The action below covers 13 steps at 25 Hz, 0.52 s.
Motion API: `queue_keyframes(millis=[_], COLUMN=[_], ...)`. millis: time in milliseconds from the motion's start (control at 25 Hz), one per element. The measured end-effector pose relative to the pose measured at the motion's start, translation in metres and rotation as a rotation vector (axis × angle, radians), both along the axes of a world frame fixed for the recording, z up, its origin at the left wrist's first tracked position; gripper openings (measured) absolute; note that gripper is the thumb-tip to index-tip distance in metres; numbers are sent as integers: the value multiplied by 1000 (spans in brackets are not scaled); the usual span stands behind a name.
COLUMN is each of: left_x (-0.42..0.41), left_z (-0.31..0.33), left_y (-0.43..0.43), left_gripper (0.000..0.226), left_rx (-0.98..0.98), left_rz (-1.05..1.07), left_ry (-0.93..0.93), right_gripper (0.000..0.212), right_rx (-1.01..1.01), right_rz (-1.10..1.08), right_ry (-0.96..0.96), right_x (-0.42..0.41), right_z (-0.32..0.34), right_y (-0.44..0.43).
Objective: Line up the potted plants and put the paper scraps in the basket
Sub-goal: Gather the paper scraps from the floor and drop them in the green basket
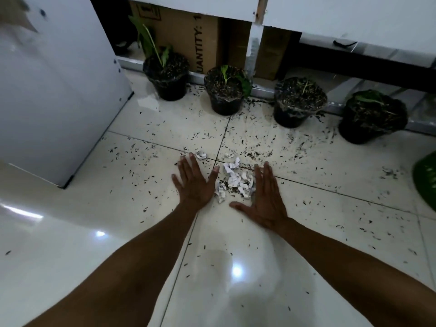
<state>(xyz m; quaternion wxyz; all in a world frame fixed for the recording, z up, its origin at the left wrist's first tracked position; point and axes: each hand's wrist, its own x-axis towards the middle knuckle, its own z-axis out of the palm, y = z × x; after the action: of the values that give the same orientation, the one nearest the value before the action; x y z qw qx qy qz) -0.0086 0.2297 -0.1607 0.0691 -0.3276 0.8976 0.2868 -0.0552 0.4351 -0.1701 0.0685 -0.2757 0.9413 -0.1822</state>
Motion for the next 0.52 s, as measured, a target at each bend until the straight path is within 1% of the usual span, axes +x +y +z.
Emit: queue_keyframes(millis=[120, 200, 240, 280, 320, 360, 400, 440, 480, 520], left_x=[-37, -50, -52, -50, -46, -41, -38, -36, -32, -28], left_z=[2, 1, 3, 9, 16, 23, 31, 36, 40, 43], left_y=[12, 27, 33, 39, 41, 38, 29, 16, 0, -15], left_gripper=[86, 79, 76, 70, 60, 51, 51, 62, 82, 104], left_rx=[56, 90, 175, 319, 467, 532, 491, 345, 171, 34], left_rz=[-67, -191, -242, -259, -252, -254, -283, -357, -465, -569], left_ry=[20, 30, 70, 153, 242, 319, 363, 339, 257, 134], right_gripper=[130, 120, 110, 100, 95, 98, 108, 122, 133, 139], right_rx=[-41, -46, -70, -120, -182, -233, -248, -215, -142, -44], right_rz=[114, 146, 149, 142, 126, 112, 112, 126, 145, 158], right_ry=[7, -29, -46, -65, -86, -117, -140, -149, -146, -142], right_x=[-14, -23, -27, -30, -33, -35, -39, -46, -54, -64], right_z=[-5, -11, -14, -15, -14, -9, -1, 10, 23, 35], right_y=[-33, -52, -57, -59, -56, -50, -41, -31, -21, -11])
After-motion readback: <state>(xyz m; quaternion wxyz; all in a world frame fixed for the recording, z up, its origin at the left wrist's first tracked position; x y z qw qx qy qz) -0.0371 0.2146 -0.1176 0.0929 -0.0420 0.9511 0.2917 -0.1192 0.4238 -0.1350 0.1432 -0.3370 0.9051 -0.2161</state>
